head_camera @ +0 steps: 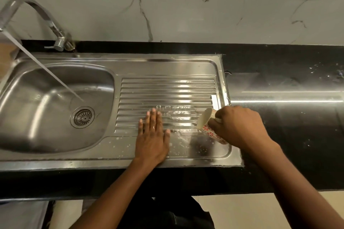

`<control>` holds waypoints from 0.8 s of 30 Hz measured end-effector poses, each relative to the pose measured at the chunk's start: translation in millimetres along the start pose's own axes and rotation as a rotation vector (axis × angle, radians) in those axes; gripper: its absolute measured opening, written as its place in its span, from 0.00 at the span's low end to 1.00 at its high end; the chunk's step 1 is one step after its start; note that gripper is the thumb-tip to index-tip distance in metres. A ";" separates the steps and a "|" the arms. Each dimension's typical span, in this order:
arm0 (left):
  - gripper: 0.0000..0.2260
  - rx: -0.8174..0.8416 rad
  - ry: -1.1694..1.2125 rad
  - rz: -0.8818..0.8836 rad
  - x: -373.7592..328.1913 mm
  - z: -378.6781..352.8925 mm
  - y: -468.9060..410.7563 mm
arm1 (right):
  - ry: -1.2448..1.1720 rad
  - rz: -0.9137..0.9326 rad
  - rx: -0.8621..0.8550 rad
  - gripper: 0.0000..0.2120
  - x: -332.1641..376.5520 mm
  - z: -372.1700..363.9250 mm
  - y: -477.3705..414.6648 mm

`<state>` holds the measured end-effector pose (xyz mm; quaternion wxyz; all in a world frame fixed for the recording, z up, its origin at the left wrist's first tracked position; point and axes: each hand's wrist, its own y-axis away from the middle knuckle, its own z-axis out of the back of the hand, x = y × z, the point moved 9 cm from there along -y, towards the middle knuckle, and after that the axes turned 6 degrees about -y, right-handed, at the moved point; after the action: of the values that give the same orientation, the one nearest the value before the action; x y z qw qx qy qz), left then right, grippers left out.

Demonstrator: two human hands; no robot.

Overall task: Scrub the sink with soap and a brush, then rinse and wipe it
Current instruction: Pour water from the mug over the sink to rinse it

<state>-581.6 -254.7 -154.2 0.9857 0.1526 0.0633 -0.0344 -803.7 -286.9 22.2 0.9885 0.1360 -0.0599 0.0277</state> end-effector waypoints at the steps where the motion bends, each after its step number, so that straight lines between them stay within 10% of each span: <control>1: 0.32 0.001 0.015 0.021 2.9 1.5 -0.5 | -0.006 -0.012 -0.003 0.20 -5.5 -0.6 -1.5; 11: 0.31 0.011 -0.015 -0.494 -120.8 -7.1 -7.4 | 0.137 -0.020 -0.051 0.18 5.5 -2.9 -13.4; 24: 0.30 -0.130 0.031 -0.189 42.9 -2.0 5.5 | 0.282 0.367 -0.006 0.11 170.8 -23.1 -15.4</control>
<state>-538.9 -251.0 -160.3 0.9847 0.0823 0.0948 -0.1206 -630.7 -288.8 17.6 0.9659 0.1146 0.0552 0.2255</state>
